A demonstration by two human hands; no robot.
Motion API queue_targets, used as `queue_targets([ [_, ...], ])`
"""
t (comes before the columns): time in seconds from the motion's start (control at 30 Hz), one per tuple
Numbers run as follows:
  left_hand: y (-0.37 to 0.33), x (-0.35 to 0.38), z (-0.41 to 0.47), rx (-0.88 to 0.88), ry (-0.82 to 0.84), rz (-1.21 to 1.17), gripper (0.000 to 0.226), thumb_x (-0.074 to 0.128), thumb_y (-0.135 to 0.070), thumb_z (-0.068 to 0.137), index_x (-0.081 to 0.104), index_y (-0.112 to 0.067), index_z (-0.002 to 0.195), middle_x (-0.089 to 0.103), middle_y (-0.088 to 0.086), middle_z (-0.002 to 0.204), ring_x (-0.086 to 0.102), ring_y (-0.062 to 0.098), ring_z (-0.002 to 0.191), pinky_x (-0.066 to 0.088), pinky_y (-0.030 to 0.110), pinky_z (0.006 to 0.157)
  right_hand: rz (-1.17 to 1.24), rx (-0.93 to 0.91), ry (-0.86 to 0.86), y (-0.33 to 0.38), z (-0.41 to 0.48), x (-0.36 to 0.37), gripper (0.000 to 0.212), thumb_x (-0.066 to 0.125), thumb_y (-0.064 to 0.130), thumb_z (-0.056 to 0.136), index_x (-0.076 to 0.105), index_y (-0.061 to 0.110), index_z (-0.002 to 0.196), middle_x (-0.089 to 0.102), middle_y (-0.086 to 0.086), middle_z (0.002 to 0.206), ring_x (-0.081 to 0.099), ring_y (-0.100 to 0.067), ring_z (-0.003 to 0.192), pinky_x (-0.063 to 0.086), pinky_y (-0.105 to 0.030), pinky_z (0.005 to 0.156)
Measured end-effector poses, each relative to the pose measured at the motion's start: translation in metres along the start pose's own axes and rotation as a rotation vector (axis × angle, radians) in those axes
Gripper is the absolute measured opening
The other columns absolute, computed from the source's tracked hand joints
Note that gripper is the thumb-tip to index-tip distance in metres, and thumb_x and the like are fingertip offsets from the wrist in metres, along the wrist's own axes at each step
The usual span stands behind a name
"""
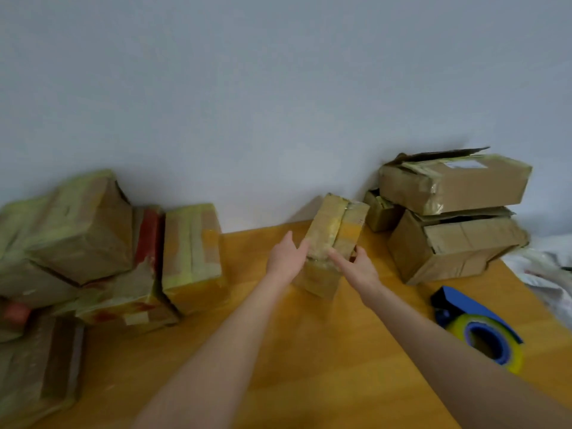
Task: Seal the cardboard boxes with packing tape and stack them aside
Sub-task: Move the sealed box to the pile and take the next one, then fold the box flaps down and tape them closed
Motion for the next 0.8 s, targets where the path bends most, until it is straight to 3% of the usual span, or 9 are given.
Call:
queue_targets([
  [0.1,-0.013,0.037,-0.024,-0.088,0.074,-0.054,0.06,0.039,-0.049,0.099,0.039,-0.007,0.142,0.063,0.019,0.119,0.069,0.029,0.093,0.056,0.039,0.083,-0.07,-0.052,0.057,-0.008,0.013,-0.033,0.07,0.068,0.045,0.086,0.039,0.017,0.144,0.055,-0.005,0.136,0.053,-0.027,0.123,0.046,-0.043,0.102],
  [0.17,-0.019,0.054,-0.044,-0.126,0.061,-0.071,0.056,0.036,-0.052,0.099,0.056,-0.005,0.122,0.07,0.009,0.076,0.068,0.018,0.056,0.058,0.034,0.061,-0.223,-0.107,0.13,-0.015,0.022,-0.055,0.063,0.066,0.034,0.09,0.04,0.019,0.145,0.055,-0.005,0.137,0.053,-0.027,0.123,0.045,-0.042,0.102],
  [0.2,-0.022,0.052,-0.053,-0.136,-0.017,0.005,0.057,0.033,-0.055,0.099,0.062,-0.007,0.112,0.069,0.003,0.066,0.067,0.014,0.054,0.056,0.03,0.061,-0.294,-0.14,0.17,-0.019,0.025,-0.067,0.06,0.064,0.03,0.091,0.041,0.02,0.145,0.055,-0.004,0.137,0.052,-0.027,0.124,0.044,-0.042,0.102],
  [0.27,-0.028,0.034,-0.072,-0.171,-0.248,0.164,0.054,0.034,-0.055,0.098,0.067,-0.011,0.1,0.07,-0.002,0.073,0.068,0.013,0.068,0.055,0.029,0.068,-0.402,-0.198,0.246,-0.029,0.025,-0.085,0.055,0.062,0.027,0.093,0.042,0.024,0.145,0.055,-0.002,0.138,0.051,-0.025,0.125,0.044,-0.041,0.103],
  [0.37,-0.039,0.012,-0.099,-0.157,-0.529,0.21,0.044,0.051,-0.05,0.093,0.054,-0.016,0.122,0.058,0.003,0.121,0.058,0.02,0.105,0.048,0.032,0.078,-0.521,-0.279,0.385,-0.044,0.018,-0.1,0.05,0.06,0.021,0.094,0.048,0.036,0.139,0.057,0.003,0.137,0.052,-0.023,0.124,0.045,-0.04,0.103],
  [0.47,-0.047,0.045,-0.102,-0.092,-0.332,0.156,0.075,0.059,-0.056,0.086,0.03,-0.024,0.147,0.037,0.006,0.147,0.043,0.026,0.13,0.045,0.042,0.099,-0.525,-0.341,0.49,-0.05,0.01,-0.112,0.049,0.052,0.013,0.097,0.049,0.038,0.139,0.053,0.004,0.141,0.05,-0.02,0.128,0.045,-0.035,0.104],
  [0.57,-0.043,0.09,-0.115,-0.106,-0.144,0.265,0.086,0.058,-0.063,0.083,0.019,-0.03,0.152,0.033,0.007,0.151,0.042,0.027,0.131,0.044,0.04,0.099,-0.509,-0.366,0.403,-0.049,0.007,-0.139,0.045,0.048,0.031,0.1,0.042,0.03,0.145,0.051,0.0,0.143,0.052,-0.02,0.124,0.046,-0.033,0.098],
  [0.67,-0.039,0.092,-0.132,-0.177,-0.221,0.32,0.083,0.057,-0.063,0.084,0.021,-0.029,0.151,0.037,0.006,0.148,0.048,0.026,0.125,0.047,0.038,0.093,-0.565,-0.344,0.24,-0.06,0.006,-0.169,0.052,0.045,0.046,0.099,0.038,0.024,0.145,0.052,-0.005,0.137,0.055,-0.023,0.118,0.048,-0.035,0.091],
  [0.8,-0.044,0.098,-0.147,-0.213,-0.279,0.364,0.071,0.053,-0.058,0.089,0.027,-0.025,0.147,0.048,0.008,0.139,0.053,0.028,0.119,0.048,0.039,0.091,-0.486,-0.241,0.306,-0.088,-0.004,-0.178,0.058,0.039,0.049,0.1,0.031,0.019,0.148,0.057,-0.007,0.131,0.057,-0.026,0.113,0.046,-0.032,0.081],
])
Point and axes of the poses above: each hand's wrist, its own z-axis towards the middle knuckle, its own x-axis out of the palm, y = z × x, the point moved 10 cm from there along z, towards the middle knuckle
